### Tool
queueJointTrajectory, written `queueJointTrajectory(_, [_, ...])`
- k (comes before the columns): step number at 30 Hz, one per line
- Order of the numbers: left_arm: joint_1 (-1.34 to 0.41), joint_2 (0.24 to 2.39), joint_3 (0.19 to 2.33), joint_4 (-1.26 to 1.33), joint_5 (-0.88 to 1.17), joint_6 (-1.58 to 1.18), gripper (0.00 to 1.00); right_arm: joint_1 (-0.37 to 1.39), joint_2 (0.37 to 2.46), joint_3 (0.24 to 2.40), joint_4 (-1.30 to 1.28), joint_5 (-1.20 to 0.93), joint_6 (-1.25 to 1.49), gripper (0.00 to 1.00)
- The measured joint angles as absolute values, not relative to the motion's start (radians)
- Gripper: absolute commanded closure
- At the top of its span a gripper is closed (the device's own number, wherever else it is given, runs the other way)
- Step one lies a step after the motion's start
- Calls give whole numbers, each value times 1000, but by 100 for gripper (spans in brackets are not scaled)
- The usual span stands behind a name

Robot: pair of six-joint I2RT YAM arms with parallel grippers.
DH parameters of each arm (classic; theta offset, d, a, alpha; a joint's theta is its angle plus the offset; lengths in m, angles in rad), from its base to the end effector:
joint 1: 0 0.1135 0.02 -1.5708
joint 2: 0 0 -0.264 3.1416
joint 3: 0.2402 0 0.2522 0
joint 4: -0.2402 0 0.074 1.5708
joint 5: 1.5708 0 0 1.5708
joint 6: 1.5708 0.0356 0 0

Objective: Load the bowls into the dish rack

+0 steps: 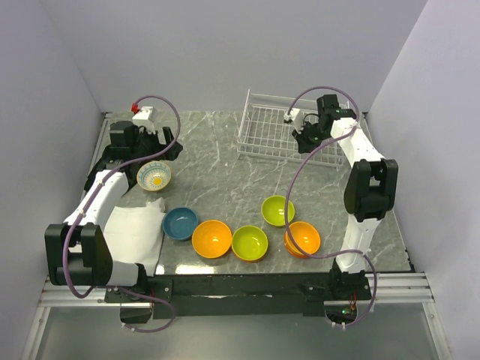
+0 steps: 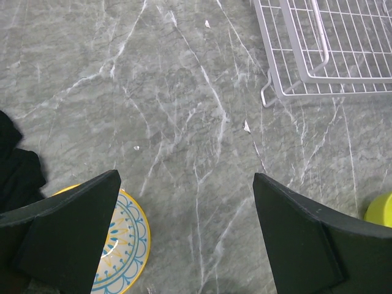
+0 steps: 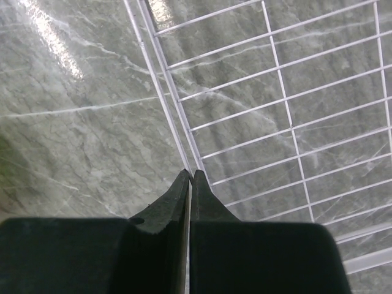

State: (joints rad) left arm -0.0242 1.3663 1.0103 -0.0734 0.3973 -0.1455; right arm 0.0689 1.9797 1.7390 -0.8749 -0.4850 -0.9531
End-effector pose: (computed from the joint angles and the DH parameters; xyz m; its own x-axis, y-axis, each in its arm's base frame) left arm 0.3136 -0.0214 0.2984 -0.4660 -0.1224 -0.8763 0.3097 0.9051 -0.2912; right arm 0.4214 0.0457 0.2609 -0.3026 -0.7438 -0.5960 -0.8842 0.4526 -0.1159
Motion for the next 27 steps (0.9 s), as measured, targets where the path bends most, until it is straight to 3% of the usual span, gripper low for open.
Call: queueJointTrajectory(27, [-30, 1334, 1000, -105, 353, -90, 3, 303, 2001, 1813, -1115, -432, -1371, 100])
